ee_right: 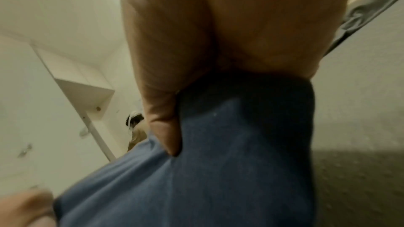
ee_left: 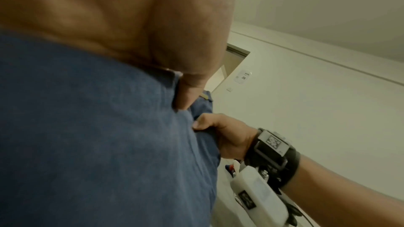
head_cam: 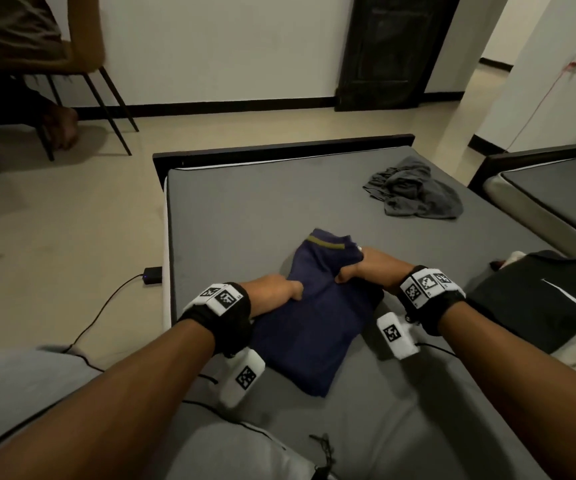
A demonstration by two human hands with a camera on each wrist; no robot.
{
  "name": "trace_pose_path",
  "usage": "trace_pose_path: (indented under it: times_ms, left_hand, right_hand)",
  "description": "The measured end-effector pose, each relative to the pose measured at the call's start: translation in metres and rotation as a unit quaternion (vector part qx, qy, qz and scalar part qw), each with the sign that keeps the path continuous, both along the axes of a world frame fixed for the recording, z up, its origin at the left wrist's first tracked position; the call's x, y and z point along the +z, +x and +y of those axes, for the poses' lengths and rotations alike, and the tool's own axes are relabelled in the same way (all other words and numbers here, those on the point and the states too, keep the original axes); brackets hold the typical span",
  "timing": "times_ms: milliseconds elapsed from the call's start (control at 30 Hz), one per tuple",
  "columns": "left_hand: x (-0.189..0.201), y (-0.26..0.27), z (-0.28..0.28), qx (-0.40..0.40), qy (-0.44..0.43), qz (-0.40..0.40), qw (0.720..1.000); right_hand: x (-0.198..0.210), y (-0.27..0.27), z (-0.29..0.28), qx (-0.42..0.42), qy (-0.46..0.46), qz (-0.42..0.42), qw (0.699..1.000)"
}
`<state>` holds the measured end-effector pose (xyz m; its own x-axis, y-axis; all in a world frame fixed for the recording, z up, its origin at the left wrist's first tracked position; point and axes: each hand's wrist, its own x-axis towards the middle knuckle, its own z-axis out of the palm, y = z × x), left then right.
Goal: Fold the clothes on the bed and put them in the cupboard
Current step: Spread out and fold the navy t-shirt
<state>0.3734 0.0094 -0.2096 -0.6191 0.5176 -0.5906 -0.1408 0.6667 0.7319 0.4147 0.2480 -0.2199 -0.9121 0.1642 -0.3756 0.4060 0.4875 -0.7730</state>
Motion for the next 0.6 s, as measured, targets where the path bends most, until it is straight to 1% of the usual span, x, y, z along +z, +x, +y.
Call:
trace_pose_path:
  times_ms: [67, 133, 233, 333, 433, 600]
  left_hand:
    - [0.006, 0.003, 0.000, 0.038, 0.052, -0.019, 0.998]
    - [0.009, 0.006, 0.004, 0.041, 0.093, -0.023, 0.995]
    - [0.015, 0.017, 0.009, -0.001, 0.162, -0.075, 0.984]
    - [0.020, 0.035, 0.022, -0.059, 0.178, -0.105, 0.977]
    - [0.025, 0.053, 0.049, -0.071, 0.178, -0.100, 0.976]
    - [0.032, 0.079, 0.121, -0.024, 0.256, -0.133, 0.957]
  right_hand:
    - [0.012, 0.011, 0.007, -0.040, -0.064, 0.019, 0.997]
    - [0.029, 0.024, 0.016, -0.061, -0.093, 0.031, 0.993]
    - [0.057, 0.045, 0.034, -0.088, -0.116, 0.054, 0.988]
    - [0.083, 0.074, 0.060, -0.117, -0.134, 0.085, 0.980]
    - [0.099, 0.105, 0.094, -0.147, -0.136, 0.105, 0.974]
    - [0.113, 0.154, 0.162, -0.213, -0.126, 0.126, 0.961]
